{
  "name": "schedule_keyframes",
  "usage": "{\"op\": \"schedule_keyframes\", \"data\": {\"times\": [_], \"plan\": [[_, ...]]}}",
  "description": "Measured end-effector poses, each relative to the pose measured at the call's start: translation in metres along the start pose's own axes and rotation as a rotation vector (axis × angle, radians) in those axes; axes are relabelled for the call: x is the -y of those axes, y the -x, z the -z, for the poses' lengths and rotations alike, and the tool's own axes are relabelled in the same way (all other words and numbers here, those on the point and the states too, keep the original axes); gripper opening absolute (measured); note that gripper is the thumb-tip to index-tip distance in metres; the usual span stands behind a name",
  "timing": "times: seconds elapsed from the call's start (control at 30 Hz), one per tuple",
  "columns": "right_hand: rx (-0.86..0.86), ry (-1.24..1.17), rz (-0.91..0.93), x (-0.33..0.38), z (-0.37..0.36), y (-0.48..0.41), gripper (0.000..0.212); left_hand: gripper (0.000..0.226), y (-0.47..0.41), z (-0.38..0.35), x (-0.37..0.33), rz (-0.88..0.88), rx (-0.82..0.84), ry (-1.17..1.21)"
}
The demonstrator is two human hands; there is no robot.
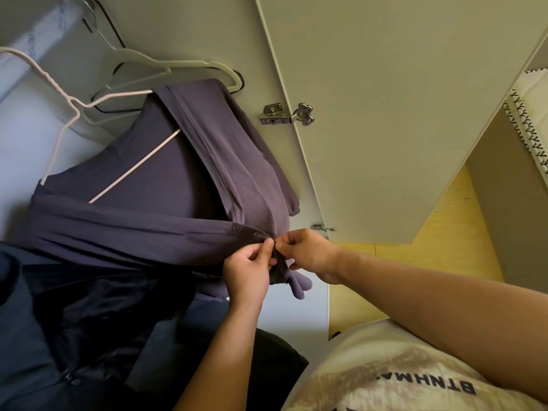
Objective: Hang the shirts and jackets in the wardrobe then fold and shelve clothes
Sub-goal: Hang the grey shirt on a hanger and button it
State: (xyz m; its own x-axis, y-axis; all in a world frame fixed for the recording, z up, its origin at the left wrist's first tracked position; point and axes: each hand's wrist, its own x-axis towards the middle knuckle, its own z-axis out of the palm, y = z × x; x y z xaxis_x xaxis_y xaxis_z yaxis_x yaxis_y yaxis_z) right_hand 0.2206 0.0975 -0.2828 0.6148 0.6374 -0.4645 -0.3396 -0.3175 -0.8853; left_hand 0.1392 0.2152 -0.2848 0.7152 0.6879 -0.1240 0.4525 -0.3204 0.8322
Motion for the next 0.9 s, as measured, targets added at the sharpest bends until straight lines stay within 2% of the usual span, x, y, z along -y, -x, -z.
{"op": "schedule_keyframes", "data": {"times": [0.1,0.17,0.27,0.33,0.47,0.57,0.63,0.77,0.9], "plan": [[-0.039,-0.046,-0.009,0.000,0.003,-0.001,0.019,0.022,0.001,0.000,-0.005,-0.025,0.068,-0.029],[-0.063,-0.096,-0.014,-0.001,0.005,0.000,0.015,0.015,0.002,0.000,-0.008,0.037,0.136,0.041],[-0.054,-0.204,-0.031,-0.003,0.006,0.001,0.013,0.017,-0.001,0.001,-0.006,0.164,0.162,0.184],[-0.036,-0.290,-0.049,-0.002,0.006,0.002,0.014,0.017,0.000,0.001,-0.004,0.117,0.155,0.156],[-0.018,-0.339,-0.079,-0.003,0.006,0.000,0.017,0.035,0.002,0.000,-0.001,0.032,0.136,0.049],[-0.042,-0.354,-0.100,-0.005,0.004,-0.002,0.018,0.026,-0.001,-0.003,-0.001,0.053,0.145,0.037],[-0.069,-0.288,-0.102,-0.006,0.004,-0.003,0.015,0.023,-0.003,-0.003,-0.001,0.031,0.120,0.000],[-0.054,-0.007,-0.087,-0.014,0.005,-0.004,0.015,0.021,-0.006,-0.003,-0.006,-0.003,0.033,-0.092],[0.000,0.114,-0.066,-0.015,0.005,-0.004,0.026,0.017,-0.007,-0.003,-0.010,0.092,0.014,0.030]]}}
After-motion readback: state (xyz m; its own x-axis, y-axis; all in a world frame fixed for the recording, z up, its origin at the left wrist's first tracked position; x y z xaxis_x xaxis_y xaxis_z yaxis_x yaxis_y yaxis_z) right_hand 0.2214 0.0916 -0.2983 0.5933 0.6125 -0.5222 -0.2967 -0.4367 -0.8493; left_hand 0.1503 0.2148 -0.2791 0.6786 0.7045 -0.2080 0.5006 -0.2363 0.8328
